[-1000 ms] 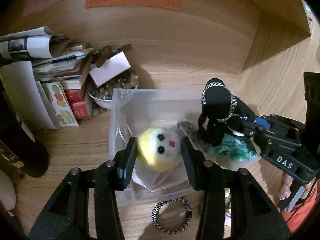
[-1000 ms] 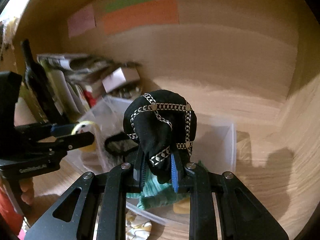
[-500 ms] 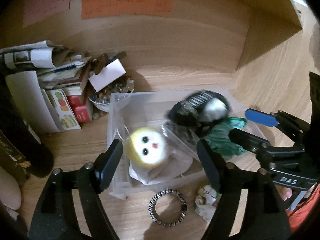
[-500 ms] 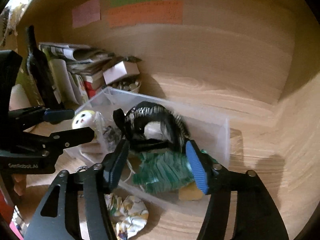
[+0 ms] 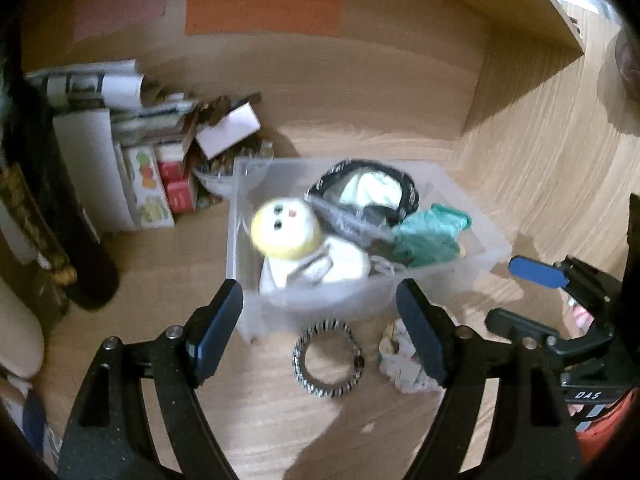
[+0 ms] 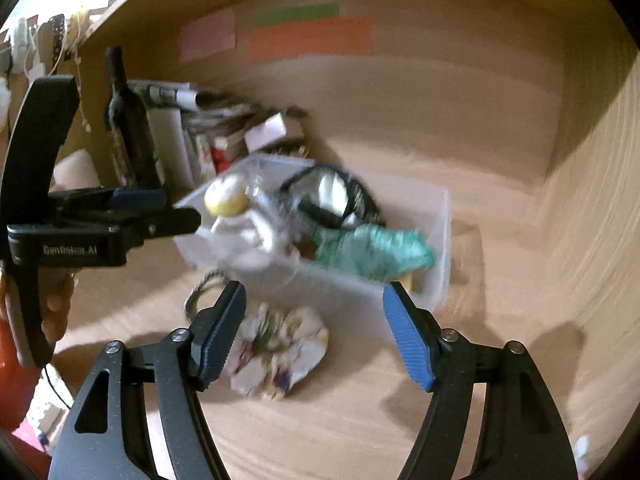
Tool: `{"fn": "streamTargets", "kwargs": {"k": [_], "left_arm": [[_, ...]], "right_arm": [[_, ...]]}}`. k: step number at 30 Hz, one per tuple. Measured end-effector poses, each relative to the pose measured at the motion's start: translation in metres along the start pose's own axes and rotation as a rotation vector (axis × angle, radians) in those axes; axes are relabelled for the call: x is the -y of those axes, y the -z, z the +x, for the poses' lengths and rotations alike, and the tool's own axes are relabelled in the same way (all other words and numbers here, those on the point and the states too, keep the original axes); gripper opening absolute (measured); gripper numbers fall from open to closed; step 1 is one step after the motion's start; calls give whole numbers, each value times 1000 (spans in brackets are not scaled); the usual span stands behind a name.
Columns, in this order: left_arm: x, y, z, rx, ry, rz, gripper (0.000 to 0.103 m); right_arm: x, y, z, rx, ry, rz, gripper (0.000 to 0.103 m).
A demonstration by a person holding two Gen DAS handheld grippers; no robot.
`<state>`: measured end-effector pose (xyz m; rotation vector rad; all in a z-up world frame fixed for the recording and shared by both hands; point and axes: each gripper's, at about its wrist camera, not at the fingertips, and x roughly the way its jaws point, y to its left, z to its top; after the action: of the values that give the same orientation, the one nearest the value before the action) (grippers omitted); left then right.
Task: Organize soft objects
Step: 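Place the plush ball in the box with left tool while right places hat in, then grasp the beaded bracelet with left tool while right tool grasps floral scrunchie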
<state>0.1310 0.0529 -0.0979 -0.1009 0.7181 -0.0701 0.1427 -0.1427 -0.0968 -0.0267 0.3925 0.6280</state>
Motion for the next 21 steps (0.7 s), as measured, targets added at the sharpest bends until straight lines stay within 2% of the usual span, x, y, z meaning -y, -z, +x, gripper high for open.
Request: {"fn": "streamTargets", "kwargs": {"k": [5,7,8,9,13,15,17,18,21], "left_arm": [[-3,18,12,-46,-5,-8,78],[-6,24,21,-91,-4,-22,75],[-6,26,25,-109,1,-25,69],[-6,29,30,-131,5,-23,63],[-3,35,43,-183,-5,-3,51],[-2,35,49,-198,-3,6,49],[-2,36,53,-208,-1,1,45],[-3,36,56,-217,7,-5,41],[-6,37,59,-227,2,-16,32]], "right_arm": [[-1,13,21,-84,-40,7,68],[0,15,31,-117,-68,18,68],[1,15,35,-136,-79,21,66],[1,15,40,-157,-84,19,61],[3,18,51,-203,-94,25,49],[5,19,56,-222,-94,28,33],[7,21,61,-231,-97,36,26],[7,20,59,-225,-103,39,18],[6,21,57,-213,-103,36,12]]}}
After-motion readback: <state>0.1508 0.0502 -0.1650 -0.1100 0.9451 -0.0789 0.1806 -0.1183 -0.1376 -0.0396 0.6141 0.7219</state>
